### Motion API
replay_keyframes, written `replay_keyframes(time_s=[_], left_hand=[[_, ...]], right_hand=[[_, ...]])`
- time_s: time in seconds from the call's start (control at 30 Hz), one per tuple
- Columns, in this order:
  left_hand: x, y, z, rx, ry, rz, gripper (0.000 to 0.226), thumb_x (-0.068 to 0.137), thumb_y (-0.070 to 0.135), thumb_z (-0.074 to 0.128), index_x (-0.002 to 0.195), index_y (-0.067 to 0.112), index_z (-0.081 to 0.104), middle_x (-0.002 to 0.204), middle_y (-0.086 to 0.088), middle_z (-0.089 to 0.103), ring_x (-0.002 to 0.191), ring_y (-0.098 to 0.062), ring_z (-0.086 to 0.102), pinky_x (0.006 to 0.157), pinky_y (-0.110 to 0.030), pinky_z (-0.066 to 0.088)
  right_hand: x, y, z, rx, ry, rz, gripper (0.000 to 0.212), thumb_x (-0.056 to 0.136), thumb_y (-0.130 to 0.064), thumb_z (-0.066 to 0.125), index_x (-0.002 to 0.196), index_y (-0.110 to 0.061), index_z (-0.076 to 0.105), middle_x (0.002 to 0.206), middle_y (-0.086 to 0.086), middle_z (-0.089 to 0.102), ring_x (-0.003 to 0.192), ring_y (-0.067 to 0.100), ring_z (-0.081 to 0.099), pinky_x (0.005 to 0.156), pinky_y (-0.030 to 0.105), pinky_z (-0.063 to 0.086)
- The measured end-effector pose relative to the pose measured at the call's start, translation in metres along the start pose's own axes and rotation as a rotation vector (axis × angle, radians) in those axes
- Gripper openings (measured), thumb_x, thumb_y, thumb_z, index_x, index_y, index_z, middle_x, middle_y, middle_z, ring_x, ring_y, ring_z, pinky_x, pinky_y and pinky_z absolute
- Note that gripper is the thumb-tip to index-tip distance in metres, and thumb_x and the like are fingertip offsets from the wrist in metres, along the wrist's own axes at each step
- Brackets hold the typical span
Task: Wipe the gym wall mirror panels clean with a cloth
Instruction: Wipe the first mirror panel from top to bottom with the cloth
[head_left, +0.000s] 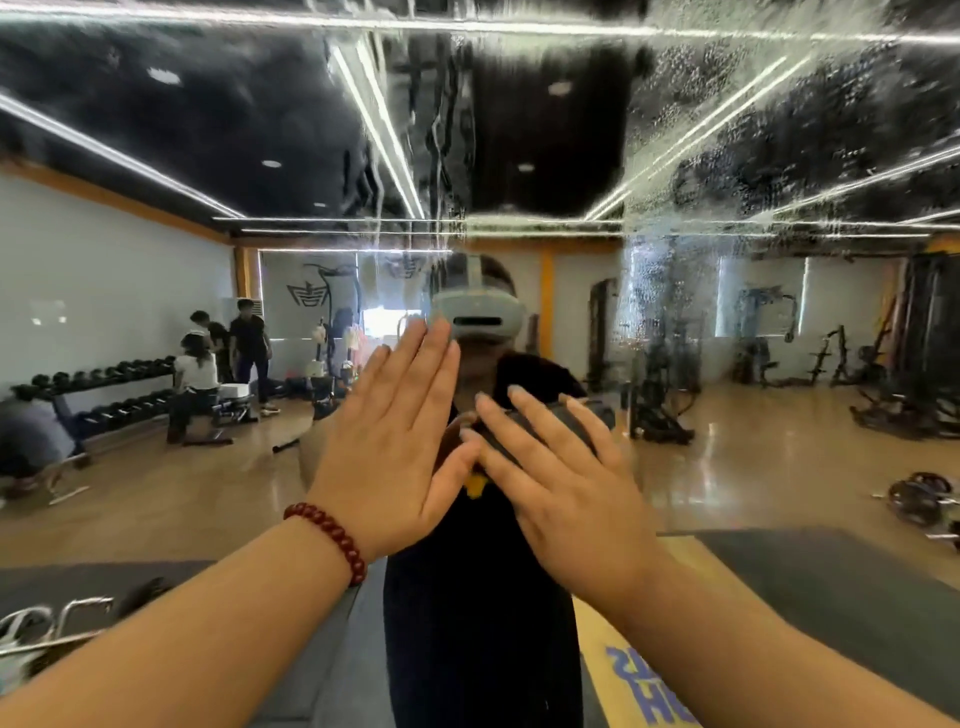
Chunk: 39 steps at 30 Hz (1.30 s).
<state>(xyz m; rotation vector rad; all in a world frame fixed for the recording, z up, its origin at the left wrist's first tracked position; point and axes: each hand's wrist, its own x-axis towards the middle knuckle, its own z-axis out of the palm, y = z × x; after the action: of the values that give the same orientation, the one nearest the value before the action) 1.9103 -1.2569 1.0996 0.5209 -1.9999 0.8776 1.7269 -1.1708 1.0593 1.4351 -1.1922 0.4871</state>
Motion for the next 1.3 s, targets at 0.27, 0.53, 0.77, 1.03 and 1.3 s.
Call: replay_keyframes(time_s=[0.27, 0.53, 0.77, 1.03, 1.3], left_hand=[[-0.024, 0.006, 0.01, -0.062, 0.004, 0.022, 0.074, 0.103, 0.052, 0.014, 0.153, -0.001, 0.022, 0.163, -0.017, 0.015, 0.151, -0.029, 0.011, 0.123, -0.042, 0.005], [-0.031, 0.009, 0.017, -0.015, 0.011, 0.045, 0.073, 0.103, 0.051, 0.016, 0.153, -0.002, 0.023, 0.162, -0.018, 0.014, 0.151, -0.031, 0.012, 0.123, -0.044, 0.005], [-0.043, 0.016, 0.022, -0.004, 0.001, 0.05, 0.074, 0.103, 0.052, 0.011, 0.152, -0.004, 0.021, 0.161, -0.02, 0.015, 0.15, -0.032, 0.013, 0.123, -0.043, 0.003], [-0.072, 0.029, 0.03, -0.007, -0.022, 0.052, 0.073, 0.103, 0.05, 0.015, 0.152, -0.003, 0.022, 0.162, -0.02, 0.013, 0.151, -0.032, 0.011, 0.124, -0.042, 0.001], [-0.09, 0.041, 0.037, -0.021, -0.02, 0.05, 0.072, 0.103, 0.05, 0.018, 0.152, -0.002, 0.019, 0.161, -0.019, 0.014, 0.151, -0.032, 0.01, 0.124, -0.043, 0.002]], right_hand=[[0.044, 0.016, -0.009, 0.056, 0.042, 0.188, 0.052, 0.096, -0.026, 0.04, 0.149, -0.028, 0.043, 0.159, -0.002, 0.034, 0.148, 0.022, 0.028, 0.117, 0.046, 0.02], [-0.026, -0.018, 0.008, 0.003, -0.016, 0.009, 0.05, 0.101, -0.025, 0.039, 0.15, -0.027, 0.041, 0.16, -0.004, 0.03, 0.15, 0.02, 0.024, 0.12, 0.046, 0.018], [0.028, 0.005, -0.004, 0.05, 0.057, 0.199, 0.051, 0.097, -0.024, 0.044, 0.148, -0.027, 0.045, 0.158, -0.002, 0.036, 0.147, 0.021, 0.03, 0.117, 0.045, 0.022], [-0.083, -0.038, 0.018, 0.012, -0.081, 0.001, 0.049, 0.105, -0.024, 0.027, 0.154, -0.027, 0.035, 0.163, -0.004, 0.025, 0.151, 0.02, 0.019, 0.117, 0.048, 0.023], [-0.025, -0.02, 0.013, 0.036, 0.074, 0.206, 0.052, 0.1, -0.018, 0.043, 0.151, -0.026, 0.041, 0.16, -0.002, 0.031, 0.149, 0.021, 0.025, 0.119, 0.043, 0.017]])
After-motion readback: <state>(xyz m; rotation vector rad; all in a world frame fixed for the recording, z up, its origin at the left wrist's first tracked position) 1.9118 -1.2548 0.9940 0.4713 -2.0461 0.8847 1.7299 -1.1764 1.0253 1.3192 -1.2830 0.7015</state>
